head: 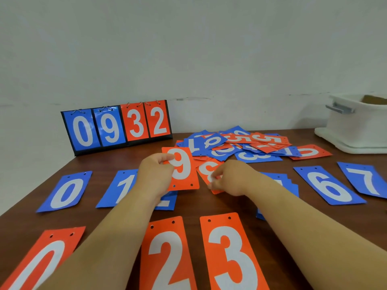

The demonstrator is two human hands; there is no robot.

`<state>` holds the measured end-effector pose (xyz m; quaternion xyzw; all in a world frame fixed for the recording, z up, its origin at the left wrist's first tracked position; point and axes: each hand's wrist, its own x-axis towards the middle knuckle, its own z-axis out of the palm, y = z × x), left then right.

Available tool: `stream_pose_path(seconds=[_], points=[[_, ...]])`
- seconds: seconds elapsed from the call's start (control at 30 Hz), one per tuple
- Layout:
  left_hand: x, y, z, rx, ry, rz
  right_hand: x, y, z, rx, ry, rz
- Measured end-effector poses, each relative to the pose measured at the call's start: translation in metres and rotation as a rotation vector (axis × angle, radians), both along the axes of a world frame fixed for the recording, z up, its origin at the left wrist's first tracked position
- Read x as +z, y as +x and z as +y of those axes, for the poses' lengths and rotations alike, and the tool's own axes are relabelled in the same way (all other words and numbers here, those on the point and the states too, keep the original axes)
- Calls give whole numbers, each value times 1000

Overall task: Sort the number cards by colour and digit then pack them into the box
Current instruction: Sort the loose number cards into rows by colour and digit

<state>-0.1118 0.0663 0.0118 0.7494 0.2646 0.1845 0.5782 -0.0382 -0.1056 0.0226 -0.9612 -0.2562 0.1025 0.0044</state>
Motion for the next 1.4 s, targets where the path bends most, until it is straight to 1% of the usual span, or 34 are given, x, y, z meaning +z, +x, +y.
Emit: stream_pose_path(seconds=[0.1,0.33,0.4,0.5,0.57,0.63,0.73,0.77,0.83,0.87,0.9,0.97,1.0,1.03,1.1,1.17,1.27,1.33,1.4], points=[[1,1,-2,3,7,-6,3,1,-2,-44,40,11],[-3,3,-1,15,-37,-60,8,5,-11,-109,210,117],[-4,4,0,20,-21,-68,6,7,-12,-136,276,135],[-6,5,2,23,37,-62,1,12,-16,-194,486,171],[-8,6,3,23,72,-63,-4,15,-19,-207,663,175],[-9,7,4,37,100,-67,-7,16,-22,-211,836,186],[-9,7,7,94,125,-76,-6,16,-29,-176,1021,158],[-9,6,8,112,128,-85,-4,14,-31,-154,1103,189],[-7,5,8,125,105,-113,-1,10,-32,-91,1229,375],[-5,3,7,111,76,-130,-1,8,-32,-49,1224,477],[-3,1,5,79,37,-147,-1,6,-32,-1,1174,553],[1,-4,0,-41,-57,-175,-3,3,-32,95,1052,636],[3,-6,-3,-128,-97,-186,-3,1,-32,128,1017,642],[3,-8,-6,-215,-112,-191,-2,0,-32,133,1003,618],[3,-10,-9,-332,-65,-187,-2,1,-33,92,1011,524],[3,-11,-9,-356,-29,-187,0,2,-35,31,1053,398],[5,-13,-6,-386,-75,-194,-2,4,-38,-28,1123,239],[7,-15,-6,-444,-77,-175,-2,6,-40,-11,1136,234],[8,-17,-8,-516,-63,-134,-3,8,-41,26,1173,318]])
